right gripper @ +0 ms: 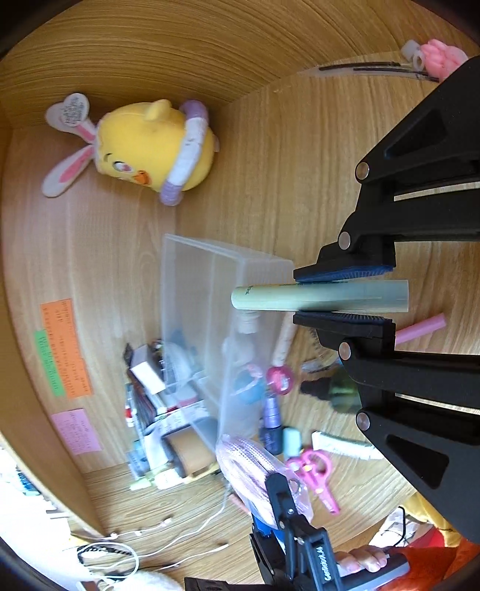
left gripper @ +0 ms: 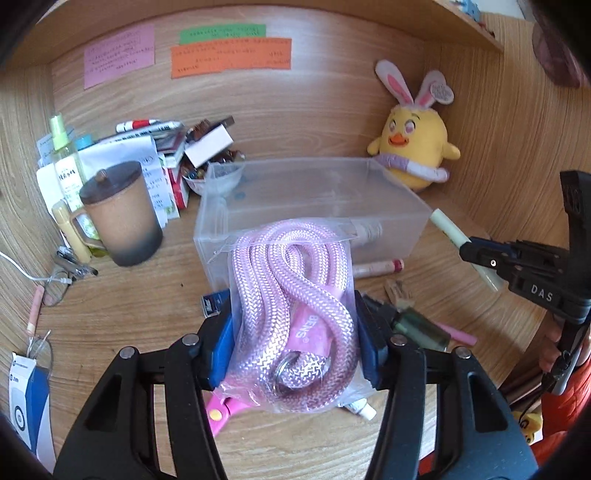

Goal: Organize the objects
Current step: 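Place the bagged rope and green tube into the clear box and release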

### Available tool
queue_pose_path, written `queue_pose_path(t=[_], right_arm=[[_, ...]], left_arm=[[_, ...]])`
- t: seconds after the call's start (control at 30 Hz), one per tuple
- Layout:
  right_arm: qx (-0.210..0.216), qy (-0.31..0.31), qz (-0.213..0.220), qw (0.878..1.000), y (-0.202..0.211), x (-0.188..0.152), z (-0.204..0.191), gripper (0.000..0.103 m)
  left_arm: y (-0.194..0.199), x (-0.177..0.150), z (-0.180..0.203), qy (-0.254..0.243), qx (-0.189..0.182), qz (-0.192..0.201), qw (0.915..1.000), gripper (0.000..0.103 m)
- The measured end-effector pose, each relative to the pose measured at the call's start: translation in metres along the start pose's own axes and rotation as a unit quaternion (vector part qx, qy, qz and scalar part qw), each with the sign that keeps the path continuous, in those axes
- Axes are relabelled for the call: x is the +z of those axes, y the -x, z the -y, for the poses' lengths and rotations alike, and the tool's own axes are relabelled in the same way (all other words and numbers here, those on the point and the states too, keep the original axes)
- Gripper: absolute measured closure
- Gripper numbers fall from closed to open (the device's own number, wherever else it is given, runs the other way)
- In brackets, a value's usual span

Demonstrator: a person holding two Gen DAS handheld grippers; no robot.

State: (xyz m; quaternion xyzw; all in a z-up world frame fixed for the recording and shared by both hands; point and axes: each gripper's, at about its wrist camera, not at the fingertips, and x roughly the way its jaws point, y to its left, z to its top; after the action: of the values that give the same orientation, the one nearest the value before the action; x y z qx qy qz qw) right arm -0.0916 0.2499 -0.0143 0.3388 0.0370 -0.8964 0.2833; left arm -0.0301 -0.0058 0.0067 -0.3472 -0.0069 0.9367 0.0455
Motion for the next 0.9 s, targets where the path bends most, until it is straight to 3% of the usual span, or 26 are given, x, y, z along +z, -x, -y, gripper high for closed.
queue_pose_path(t=[0.23,0.5,0.9], right_arm=[[0.008,0.006,0.033,0.999,0.005,0.024,-0.009,0.089],[0.015,0.018,0.043,0.999,-0.015,0.052,-0.019,0.089],[0.026,0.010,-0.031,0.999,-0.086,0.081,-0.011,0.089]], left_arm=[[-0.003,0.029,-0.013,0.010,0.008,0.028,0.9995,0.048],[-0.034,0.058,-0.027,0.018,0.009,0.009,0.9998,0.048],[-0.081,0.076,-0.034,0.021,-0.006,-0.044,0.9988,0.047]])
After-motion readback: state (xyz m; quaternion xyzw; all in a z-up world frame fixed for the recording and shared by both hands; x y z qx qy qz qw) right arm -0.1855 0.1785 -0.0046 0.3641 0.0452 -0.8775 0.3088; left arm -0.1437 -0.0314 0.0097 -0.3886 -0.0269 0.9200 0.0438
